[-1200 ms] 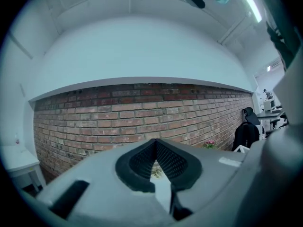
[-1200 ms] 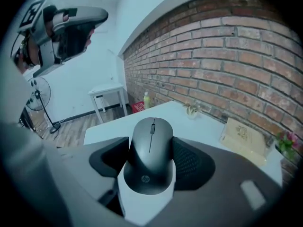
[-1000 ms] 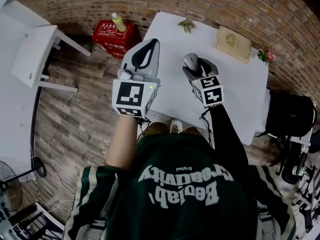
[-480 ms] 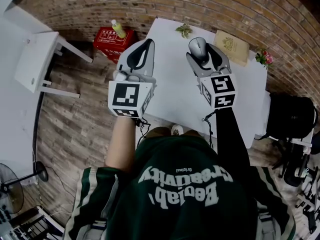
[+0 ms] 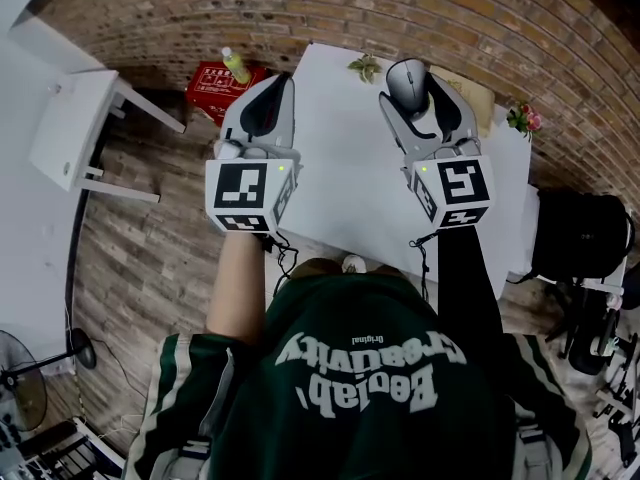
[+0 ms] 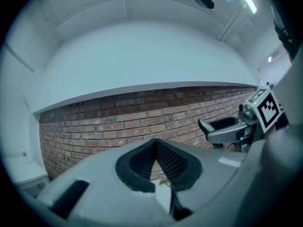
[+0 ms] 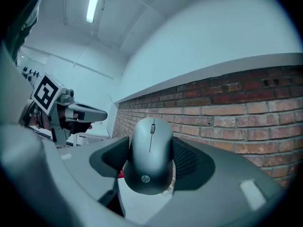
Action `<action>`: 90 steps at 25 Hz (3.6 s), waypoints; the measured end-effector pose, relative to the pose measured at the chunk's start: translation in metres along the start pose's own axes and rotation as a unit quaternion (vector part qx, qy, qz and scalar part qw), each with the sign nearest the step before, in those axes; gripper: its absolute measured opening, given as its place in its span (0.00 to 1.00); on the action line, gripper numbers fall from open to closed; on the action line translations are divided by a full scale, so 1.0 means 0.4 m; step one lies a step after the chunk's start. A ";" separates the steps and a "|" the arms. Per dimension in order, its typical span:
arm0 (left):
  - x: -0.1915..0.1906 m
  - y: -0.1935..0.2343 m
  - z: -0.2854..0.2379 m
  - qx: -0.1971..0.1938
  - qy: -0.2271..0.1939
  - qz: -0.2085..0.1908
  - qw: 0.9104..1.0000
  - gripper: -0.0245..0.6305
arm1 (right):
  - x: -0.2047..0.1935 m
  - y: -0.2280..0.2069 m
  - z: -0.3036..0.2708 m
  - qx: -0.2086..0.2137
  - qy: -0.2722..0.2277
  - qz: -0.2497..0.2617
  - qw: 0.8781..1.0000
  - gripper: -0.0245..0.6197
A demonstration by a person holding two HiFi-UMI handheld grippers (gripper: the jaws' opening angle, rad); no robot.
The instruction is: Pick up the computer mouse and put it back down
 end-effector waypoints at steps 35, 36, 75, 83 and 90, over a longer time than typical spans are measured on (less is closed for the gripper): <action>0.030 0.015 0.016 0.014 -0.015 0.004 1.000 0.04 | 0.025 -0.013 0.037 -0.014 -0.018 0.004 1.000 0.51; 0.030 0.015 0.015 0.013 -0.016 0.004 1.000 0.04 | 0.021 -0.014 0.034 -0.014 -0.017 0.003 1.000 0.51; 0.004 0.014 0.019 0.006 -0.013 -0.002 1.000 0.04 | -0.606 0.137 -0.095 0.092 0.288 -0.154 0.941 0.51; -0.009 0.035 0.044 0.016 -0.005 -0.022 1.000 0.04 | -0.751 0.197 -0.069 0.104 0.369 -0.197 0.903 0.51; -0.012 0.049 0.066 0.025 -0.001 -0.023 0.999 0.04 | -0.775 0.201 -0.072 0.093 0.382 -0.210 0.895 0.52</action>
Point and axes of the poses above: the fingertips, and each gripper's own axes: z backward along the fingers, y to its left, x out of its top, the point moved 9 cm from there along z, backward along the fingers, and after that the axes turned 14 degrees about x, right-handed, at the moved point
